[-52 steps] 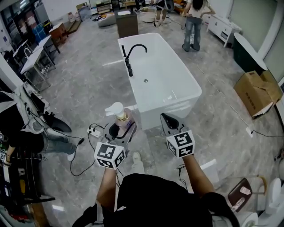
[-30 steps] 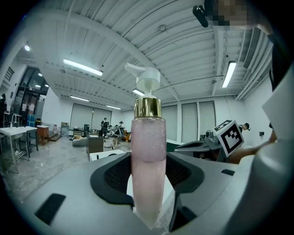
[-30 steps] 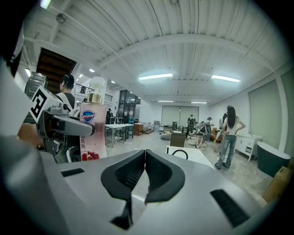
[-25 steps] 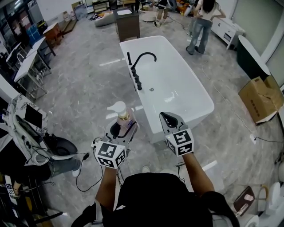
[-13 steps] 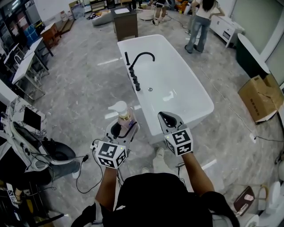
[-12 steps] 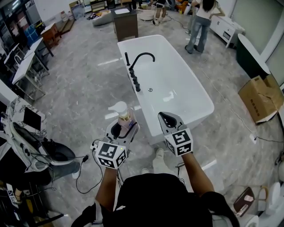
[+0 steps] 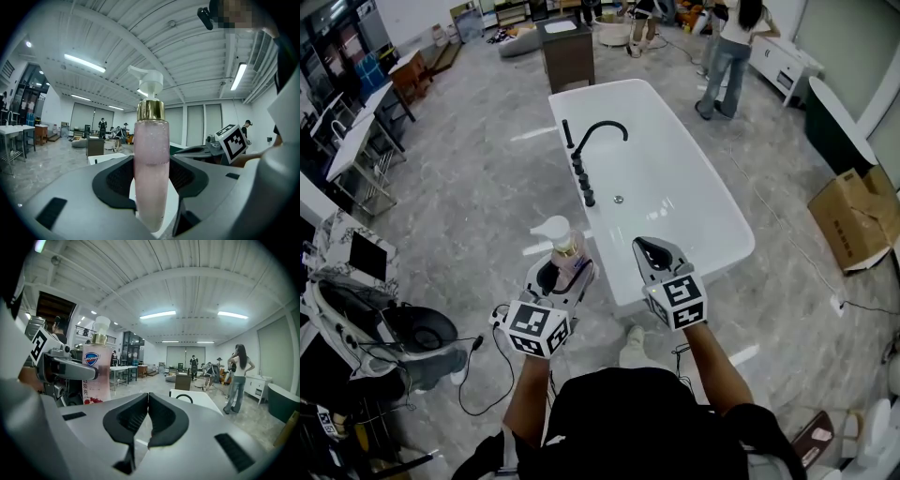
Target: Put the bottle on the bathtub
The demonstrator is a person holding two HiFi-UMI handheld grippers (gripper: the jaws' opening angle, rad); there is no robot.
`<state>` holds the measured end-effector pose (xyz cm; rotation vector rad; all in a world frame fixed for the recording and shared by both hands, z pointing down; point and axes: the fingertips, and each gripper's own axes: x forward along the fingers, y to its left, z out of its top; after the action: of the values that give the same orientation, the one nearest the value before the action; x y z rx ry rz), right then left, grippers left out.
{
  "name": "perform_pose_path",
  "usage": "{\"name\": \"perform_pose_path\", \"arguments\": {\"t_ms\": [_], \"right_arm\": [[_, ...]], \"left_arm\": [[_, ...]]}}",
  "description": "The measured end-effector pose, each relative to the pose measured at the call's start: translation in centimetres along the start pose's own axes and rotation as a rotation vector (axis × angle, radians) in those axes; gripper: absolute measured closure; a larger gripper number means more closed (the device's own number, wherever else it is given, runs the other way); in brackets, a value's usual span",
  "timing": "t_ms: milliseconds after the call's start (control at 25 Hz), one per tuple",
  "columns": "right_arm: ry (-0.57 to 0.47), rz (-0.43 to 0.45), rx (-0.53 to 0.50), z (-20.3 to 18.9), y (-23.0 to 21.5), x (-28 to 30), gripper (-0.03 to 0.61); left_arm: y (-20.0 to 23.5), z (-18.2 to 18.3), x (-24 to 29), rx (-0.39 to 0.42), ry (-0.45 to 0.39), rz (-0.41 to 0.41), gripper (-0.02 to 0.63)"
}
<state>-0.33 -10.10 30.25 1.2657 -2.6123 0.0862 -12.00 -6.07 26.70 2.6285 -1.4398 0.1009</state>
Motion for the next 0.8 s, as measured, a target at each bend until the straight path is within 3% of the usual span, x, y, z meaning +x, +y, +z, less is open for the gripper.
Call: {"name": "perform_pose_path", "arguments": {"t_ms": [800], "right_arm": [[0.028, 0.118, 0.018, 0.1, -10.3, 8.5, 0.555]], "left_arm": [[3.5, 0.7, 11.7, -0.031, 0.038, 0.122, 0.381]]}}
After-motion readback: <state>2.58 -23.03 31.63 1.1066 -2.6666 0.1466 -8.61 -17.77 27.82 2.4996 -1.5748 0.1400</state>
